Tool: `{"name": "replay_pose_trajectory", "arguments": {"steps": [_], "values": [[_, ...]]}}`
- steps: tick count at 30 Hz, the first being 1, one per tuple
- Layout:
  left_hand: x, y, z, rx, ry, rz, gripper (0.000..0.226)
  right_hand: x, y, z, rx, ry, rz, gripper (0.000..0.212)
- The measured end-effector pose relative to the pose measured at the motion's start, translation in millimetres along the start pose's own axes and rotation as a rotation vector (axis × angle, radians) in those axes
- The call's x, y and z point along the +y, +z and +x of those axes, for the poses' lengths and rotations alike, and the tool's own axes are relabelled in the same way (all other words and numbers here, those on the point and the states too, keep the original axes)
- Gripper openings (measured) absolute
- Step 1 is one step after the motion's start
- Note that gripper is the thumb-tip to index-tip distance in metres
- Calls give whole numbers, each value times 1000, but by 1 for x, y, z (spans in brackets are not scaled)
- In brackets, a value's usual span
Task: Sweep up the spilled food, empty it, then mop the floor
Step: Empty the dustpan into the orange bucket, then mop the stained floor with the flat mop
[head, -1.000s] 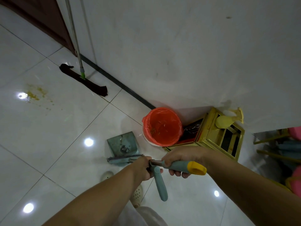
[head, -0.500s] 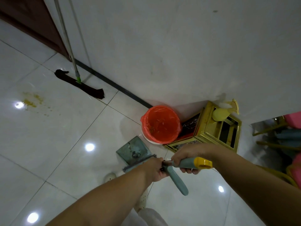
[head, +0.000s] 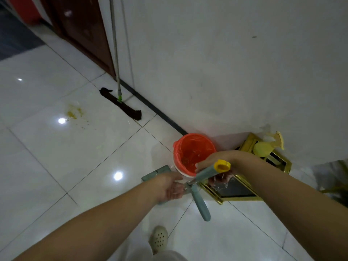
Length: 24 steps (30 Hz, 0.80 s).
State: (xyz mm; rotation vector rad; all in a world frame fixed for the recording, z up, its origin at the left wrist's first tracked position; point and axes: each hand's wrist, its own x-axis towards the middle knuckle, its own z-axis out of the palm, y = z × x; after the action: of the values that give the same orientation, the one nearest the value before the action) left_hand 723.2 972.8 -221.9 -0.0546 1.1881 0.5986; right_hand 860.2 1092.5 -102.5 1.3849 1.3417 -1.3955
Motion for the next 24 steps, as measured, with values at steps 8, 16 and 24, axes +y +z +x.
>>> {"name": "replay_pose_trajectory", "arguments": {"steps": [8,16,24], "values": [[60,-49,-61,14,196,-2,24,-88,-21,-24,274,-51,-453,53],[155,-180,-109,126,288,-56,30,-253,9,10,348,-340,-95,29],[240,-345,-151,305,348,-245,25,-406,43,62,327,-377,114,30]]}}
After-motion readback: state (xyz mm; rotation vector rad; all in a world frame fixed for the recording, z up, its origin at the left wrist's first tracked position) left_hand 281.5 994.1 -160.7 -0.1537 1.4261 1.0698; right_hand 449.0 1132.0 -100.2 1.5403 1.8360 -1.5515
